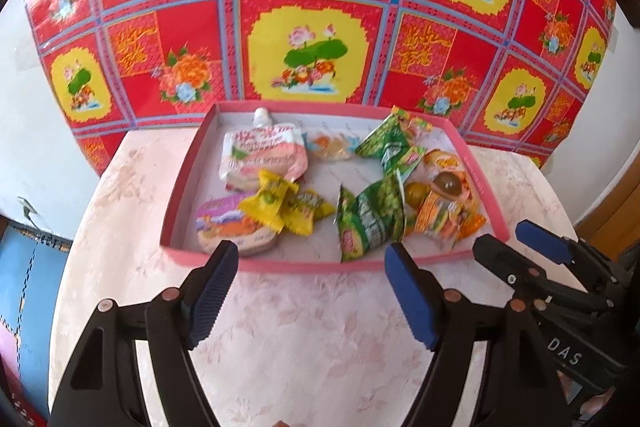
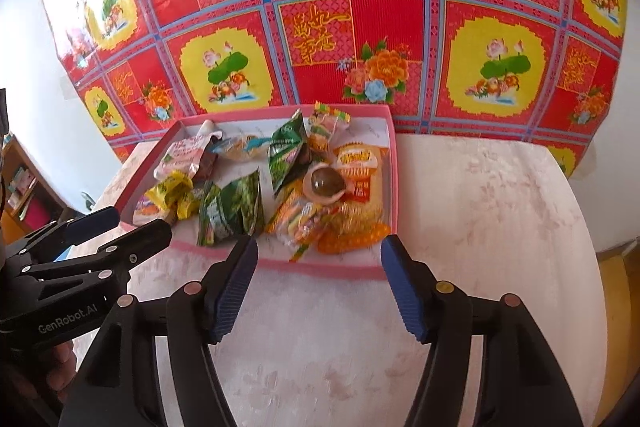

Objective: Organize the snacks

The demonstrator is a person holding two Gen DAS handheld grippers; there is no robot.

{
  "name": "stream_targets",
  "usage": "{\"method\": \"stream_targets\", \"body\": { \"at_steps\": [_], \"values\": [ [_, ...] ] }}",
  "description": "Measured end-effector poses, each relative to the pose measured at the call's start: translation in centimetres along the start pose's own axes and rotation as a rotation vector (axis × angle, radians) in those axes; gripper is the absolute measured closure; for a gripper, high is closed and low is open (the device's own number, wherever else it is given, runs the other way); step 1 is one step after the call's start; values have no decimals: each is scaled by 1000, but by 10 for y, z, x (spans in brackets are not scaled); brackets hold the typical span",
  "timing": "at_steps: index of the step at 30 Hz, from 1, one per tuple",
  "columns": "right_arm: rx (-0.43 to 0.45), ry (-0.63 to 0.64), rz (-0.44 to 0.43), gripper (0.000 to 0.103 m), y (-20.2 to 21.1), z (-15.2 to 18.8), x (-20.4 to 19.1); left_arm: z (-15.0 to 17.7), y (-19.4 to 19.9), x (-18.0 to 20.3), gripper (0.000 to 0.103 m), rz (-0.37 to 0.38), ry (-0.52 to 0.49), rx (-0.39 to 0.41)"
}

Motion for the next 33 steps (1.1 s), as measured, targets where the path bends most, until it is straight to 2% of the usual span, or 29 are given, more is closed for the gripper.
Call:
{"method": "stream_targets", "body": {
  "at_steps": [10, 18, 33],
  "values": [
    [-66, -28, 43, 37, -18, 22, -1, 21, -10, -5, 24, -40, 3, -39],
    [-94, -39, 90, 37, -30, 28, -1, 24, -19, -6, 24, -37, 15, -67],
    [-56, -48, 163, 37, -34, 29, -2, 29, -35, -14, 24, -37, 66, -114]
  ]
}}
Point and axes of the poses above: each gripper's, at about its wrist camera, not at the fingertips, and y roughly against the way its jaws point, x to its right, z to its underside, the point moved 4 cm from there along -y, roughly the way its jaws point, and after that the axes turned 9 degrees about -x, right-handed, at the moved point
